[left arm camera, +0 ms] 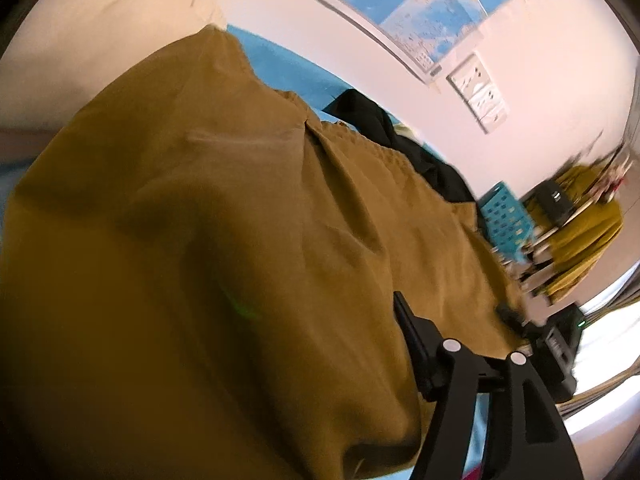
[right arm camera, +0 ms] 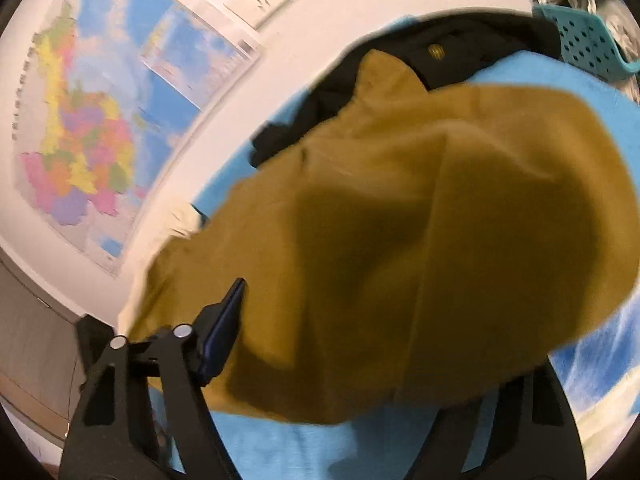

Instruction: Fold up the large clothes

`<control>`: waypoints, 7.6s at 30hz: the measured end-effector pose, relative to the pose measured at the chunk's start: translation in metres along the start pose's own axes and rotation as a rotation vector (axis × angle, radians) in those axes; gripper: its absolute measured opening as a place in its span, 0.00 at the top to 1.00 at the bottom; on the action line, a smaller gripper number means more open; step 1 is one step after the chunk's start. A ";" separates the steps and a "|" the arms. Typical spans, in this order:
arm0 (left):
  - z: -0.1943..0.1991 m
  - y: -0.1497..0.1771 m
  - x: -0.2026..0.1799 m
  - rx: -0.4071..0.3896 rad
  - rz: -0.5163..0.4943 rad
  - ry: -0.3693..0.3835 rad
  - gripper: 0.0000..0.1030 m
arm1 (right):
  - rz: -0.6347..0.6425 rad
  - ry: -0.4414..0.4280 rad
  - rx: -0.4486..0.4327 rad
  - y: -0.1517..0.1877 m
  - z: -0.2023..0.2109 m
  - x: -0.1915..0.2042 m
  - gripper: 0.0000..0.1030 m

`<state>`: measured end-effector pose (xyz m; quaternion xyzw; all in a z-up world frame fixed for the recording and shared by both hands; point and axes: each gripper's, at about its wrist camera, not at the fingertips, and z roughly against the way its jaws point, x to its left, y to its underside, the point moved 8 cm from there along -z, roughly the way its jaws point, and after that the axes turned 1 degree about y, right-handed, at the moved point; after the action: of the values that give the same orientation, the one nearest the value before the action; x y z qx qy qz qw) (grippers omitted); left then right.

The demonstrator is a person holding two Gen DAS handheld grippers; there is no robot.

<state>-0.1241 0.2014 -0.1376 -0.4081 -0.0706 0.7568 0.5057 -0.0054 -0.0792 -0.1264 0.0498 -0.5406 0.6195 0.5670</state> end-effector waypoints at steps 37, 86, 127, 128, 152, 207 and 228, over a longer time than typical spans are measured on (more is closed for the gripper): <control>0.002 -0.009 -0.005 0.017 -0.047 -0.067 0.68 | 0.090 -0.126 0.056 -0.015 -0.009 0.027 0.76; 0.271 -0.182 0.016 -0.458 -0.169 -0.299 0.75 | 0.503 -0.528 -0.031 -0.097 -0.058 0.339 0.83; 0.275 -0.171 0.312 -0.474 0.181 -0.523 0.46 | 0.445 -0.577 0.364 0.026 -0.237 0.332 0.41; 0.276 -0.171 0.312 -0.473 0.185 -0.522 0.46 | 0.402 -0.558 0.350 0.017 -0.234 0.319 0.41; 0.310 -0.151 0.298 -0.521 0.173 -0.852 0.23 | 0.630 -0.331 0.274 0.026 -0.193 0.289 0.45; 0.216 -0.125 0.169 -0.452 -0.082 -0.683 0.10 | 0.882 -0.295 0.195 0.062 -0.220 0.333 0.40; 0.197 -0.090 0.119 -0.467 -0.031 -0.670 0.07 | 0.941 -0.277 0.180 0.084 -0.196 0.327 0.20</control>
<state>-0.2150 0.4027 -0.0269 -0.2418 -0.4074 0.8038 0.3599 -0.0764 0.2939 -0.0381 -0.0691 -0.5191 0.8399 0.1424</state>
